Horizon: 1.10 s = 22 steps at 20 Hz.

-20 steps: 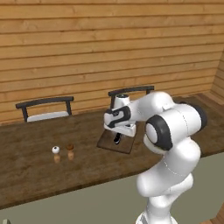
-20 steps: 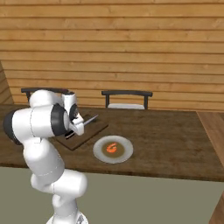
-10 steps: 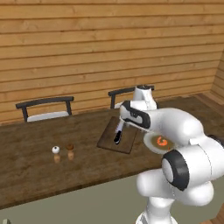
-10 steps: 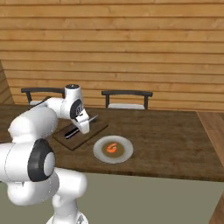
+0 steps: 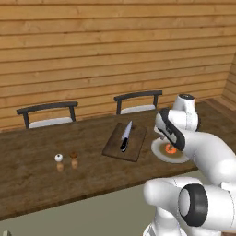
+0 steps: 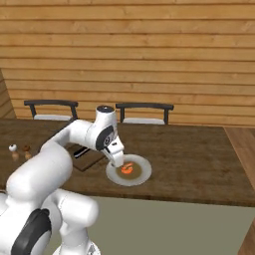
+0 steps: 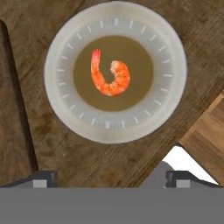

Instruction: Pick up the knife from the drawer and place it on the cutting board. Then place the meat from the plate to the cutting board.

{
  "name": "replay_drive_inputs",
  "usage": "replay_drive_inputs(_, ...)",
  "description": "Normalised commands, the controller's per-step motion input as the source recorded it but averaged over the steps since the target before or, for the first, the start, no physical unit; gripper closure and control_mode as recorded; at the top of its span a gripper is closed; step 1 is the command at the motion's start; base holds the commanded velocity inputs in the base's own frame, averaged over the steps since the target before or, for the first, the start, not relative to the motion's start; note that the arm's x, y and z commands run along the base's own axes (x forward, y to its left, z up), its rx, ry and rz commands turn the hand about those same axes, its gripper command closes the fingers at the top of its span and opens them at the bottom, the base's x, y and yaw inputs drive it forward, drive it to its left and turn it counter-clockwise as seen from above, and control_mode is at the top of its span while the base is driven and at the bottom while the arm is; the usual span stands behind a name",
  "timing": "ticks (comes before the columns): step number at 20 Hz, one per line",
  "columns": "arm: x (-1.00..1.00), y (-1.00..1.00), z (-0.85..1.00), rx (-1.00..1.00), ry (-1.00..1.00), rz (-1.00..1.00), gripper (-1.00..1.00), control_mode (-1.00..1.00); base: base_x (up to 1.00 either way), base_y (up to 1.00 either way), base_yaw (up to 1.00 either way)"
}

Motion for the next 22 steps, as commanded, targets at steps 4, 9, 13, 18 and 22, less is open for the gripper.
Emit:
replay_drive_inputs(4,-0.14,-0.7,-0.18,-0.01,0.0,0.01,-1.0,-1.0,0.0,0.0,0.0)
replay_drive_inputs(9,0.07,-0.15,-0.26,0.0,0.0,0.09,-1.0,-1.0,0.0,0.0,0.0)
replay_drive_inputs(13,0.42,0.0,-0.25,0.0,0.0,0.12,-1.0,-1.0,0.0,0.0,0.0)
replay_drive_inputs(18,0.46,-0.03,-0.15,0.0,0.0,0.08,-1.0,-1.0,0.0,0.0,0.0)
replay_drive_inputs(22,0.34,-0.11,-0.14,-0.02,0.0,0.0,-1.0,-1.0,0.0,0.0,0.0)
